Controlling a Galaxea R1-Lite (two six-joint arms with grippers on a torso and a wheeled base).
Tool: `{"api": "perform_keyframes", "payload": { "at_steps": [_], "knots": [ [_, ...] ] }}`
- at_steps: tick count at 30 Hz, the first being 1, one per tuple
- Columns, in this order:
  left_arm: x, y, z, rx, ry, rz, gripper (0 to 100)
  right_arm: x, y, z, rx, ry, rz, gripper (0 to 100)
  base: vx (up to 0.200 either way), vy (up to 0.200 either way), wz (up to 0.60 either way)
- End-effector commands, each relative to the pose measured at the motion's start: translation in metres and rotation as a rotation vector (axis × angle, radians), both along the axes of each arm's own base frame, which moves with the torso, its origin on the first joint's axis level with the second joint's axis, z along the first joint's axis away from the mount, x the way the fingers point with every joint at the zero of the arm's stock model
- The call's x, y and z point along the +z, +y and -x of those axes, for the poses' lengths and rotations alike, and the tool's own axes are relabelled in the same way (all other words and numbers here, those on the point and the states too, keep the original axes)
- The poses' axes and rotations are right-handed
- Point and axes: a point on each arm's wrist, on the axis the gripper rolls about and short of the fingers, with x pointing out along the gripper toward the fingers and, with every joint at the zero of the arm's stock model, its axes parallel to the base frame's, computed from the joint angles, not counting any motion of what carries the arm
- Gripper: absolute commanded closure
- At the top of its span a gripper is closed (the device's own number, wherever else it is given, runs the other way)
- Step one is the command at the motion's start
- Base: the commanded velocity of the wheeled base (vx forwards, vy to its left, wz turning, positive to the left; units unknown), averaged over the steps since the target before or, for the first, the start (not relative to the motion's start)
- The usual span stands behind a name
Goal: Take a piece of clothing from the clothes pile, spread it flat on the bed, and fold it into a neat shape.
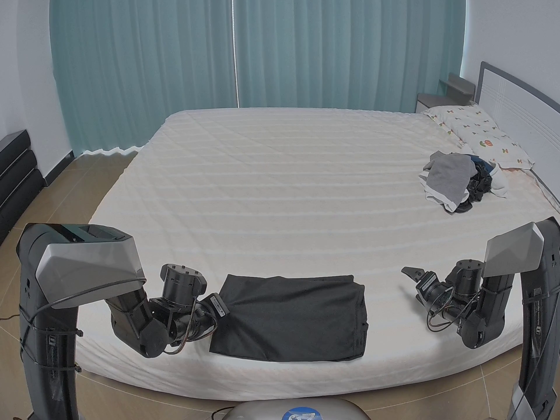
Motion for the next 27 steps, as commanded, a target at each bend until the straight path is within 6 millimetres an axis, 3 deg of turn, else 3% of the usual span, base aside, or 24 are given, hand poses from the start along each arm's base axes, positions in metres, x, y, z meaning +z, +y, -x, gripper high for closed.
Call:
{"api": "perform_keyframes", "payload": {
  "at_steps": [1,10,11,16,22,27],
  "knots": [
    [-0.002,0.001,0.003,-0.003,0.012,-0.005,100,0.001,0.000,0.000,0.001,-0.010,-0.001,0,0.000,0.000,0.00],
    [-0.002,0.001,0.011,-0.009,0.029,-0.011,100,0.001,0.000,0.000,0.002,-0.009,0.000,0,0.000,0.000,0.00],
    [-0.002,0.001,0.011,-0.009,0.029,-0.011,0,0.001,0.000,0.000,0.002,-0.009,0.000,0,0.000,0.000,0.00],
    [0.010,0.004,0.021,-0.013,0.026,0.006,0,0.000,0.000,0.000,0.004,-0.009,0.007,0,0.000,0.000,0.00],
    [0.028,0.017,0.016,0.078,-0.001,0.082,0,0.004,0.000,0.003,0.005,-0.010,0.005,0,0.000,0.000,0.00],
    [0.062,0.042,0.025,0.128,-0.076,0.116,0,0.045,-0.003,0.016,0.004,-0.088,0.020,0,0.000,0.000,0.00]
  ]
}}
